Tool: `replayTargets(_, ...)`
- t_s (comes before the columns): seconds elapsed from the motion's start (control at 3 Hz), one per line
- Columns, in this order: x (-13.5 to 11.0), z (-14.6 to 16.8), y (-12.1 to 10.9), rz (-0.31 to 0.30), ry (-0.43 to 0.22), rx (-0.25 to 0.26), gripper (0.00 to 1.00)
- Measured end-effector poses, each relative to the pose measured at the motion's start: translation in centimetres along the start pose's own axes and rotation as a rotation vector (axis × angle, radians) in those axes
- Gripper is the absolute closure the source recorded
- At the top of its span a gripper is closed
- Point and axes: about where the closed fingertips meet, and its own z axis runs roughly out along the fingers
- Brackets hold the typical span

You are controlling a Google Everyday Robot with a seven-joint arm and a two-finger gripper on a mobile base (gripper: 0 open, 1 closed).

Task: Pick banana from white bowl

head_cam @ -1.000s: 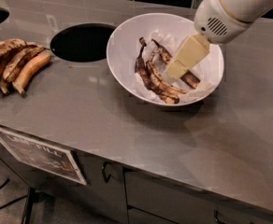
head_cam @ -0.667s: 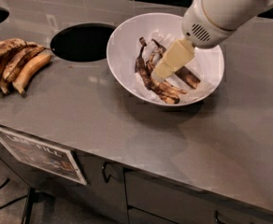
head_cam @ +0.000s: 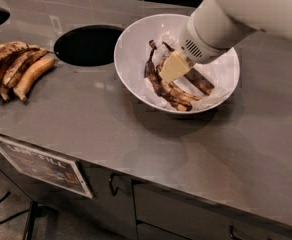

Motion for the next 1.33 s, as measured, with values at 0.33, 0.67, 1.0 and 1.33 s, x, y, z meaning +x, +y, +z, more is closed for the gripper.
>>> replayTargets(0.33,0.9,0.4,-1.0,0.030,0.023,0.043,0.34)
replayTargets(0.67,0.9,0.4,-1.0,0.031,0.023,0.045,0.15)
replayTargets(1.0,0.8,0.9,-0.8,0.040,0.017,0.048,0.00)
replayTargets(1.33,0.3,2.7,-1.4,0.060,0.016,0.076,0.08)
